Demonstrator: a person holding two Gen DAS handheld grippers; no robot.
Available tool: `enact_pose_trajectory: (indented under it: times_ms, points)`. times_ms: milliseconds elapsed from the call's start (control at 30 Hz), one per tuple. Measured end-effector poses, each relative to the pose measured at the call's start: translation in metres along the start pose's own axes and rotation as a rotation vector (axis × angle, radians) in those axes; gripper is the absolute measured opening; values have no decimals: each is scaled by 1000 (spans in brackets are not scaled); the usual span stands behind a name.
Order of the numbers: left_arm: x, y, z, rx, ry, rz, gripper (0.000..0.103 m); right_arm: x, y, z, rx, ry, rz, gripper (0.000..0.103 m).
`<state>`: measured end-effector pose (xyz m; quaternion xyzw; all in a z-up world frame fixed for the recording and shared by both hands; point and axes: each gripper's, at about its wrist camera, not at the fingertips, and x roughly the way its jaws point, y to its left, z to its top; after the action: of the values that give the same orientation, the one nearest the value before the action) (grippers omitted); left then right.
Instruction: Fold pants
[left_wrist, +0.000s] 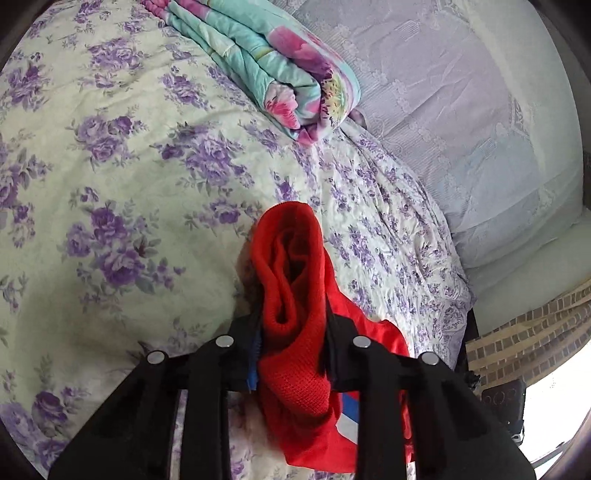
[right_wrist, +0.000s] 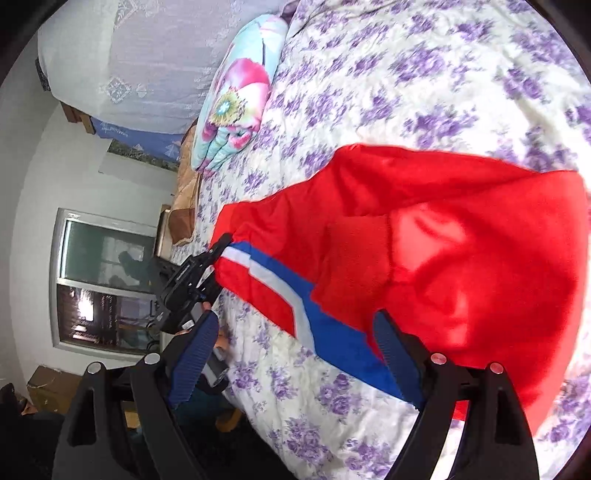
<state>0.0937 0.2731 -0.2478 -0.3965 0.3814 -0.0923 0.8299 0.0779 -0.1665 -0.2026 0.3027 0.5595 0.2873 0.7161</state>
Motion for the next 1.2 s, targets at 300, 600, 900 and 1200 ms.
enact_pose_trajectory:
  times_ms: [300,600,900,1200]
  points:
    - [2,5,1,-13,11,20,24,-81,-75,-16,126,-182,-314,86]
    - [6,2,5,-5,20,46,24,-52,-123,-17,215,-121,-126,7]
    - [15,2,1,7,37,82,24,-70,-118,-9,136,-104,-318,7]
    - [15,-5,3,53,44,114,24,-100,-79,-6,42,-247,-429,59]
